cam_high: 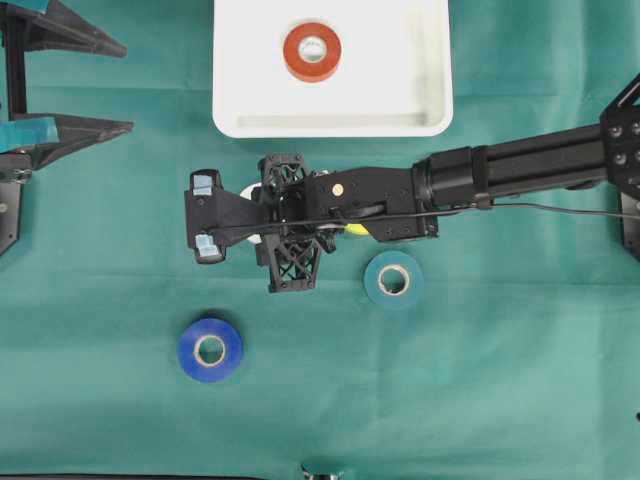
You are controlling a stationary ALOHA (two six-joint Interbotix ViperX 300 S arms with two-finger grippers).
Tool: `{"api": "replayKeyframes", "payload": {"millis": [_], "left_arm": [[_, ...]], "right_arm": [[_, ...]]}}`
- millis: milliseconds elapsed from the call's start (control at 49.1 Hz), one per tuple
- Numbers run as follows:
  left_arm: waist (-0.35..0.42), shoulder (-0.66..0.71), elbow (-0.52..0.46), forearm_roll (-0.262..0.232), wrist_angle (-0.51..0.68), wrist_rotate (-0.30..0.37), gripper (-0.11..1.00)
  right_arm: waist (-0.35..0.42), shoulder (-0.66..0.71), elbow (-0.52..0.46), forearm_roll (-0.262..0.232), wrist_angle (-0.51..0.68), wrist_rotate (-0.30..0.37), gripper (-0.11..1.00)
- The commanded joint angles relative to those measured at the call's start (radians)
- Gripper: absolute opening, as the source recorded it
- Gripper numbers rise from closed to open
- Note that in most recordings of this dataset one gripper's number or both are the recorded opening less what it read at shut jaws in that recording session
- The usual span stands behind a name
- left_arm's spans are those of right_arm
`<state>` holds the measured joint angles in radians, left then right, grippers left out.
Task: Pick up the tape from a random location and place it into the white case.
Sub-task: 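Lower the right gripper onto the white roll and close on its rim, then lift the white roll with the right gripper toward the tray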
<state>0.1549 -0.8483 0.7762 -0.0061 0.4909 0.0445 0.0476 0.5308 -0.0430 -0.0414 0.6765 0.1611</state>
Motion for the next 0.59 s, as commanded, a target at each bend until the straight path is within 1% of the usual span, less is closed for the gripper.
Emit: {"api": "replayKeyframes", "payload": {"millis": [0,204,570], "left_arm": [[0.003,0.003,-0.017,-0.003,-0.006,-0.002,0.98],[0.003,0.002,-0.017,-0.002,-0.006,-0.002,0.98],[0.003,0.002,-0.017,-0.003,-0.006,-0.002,0.98]], "right_arm": [[-0.008,-0.064,-0.011,-0.005,-0.002,-0.002,0.34],[-0.009,-0.103,-0.011,-0.006,0.006,-0.005,0.33],[-0.009,-0.196,-0.014,-0.017,0.081,-0.003,0.33]]}}
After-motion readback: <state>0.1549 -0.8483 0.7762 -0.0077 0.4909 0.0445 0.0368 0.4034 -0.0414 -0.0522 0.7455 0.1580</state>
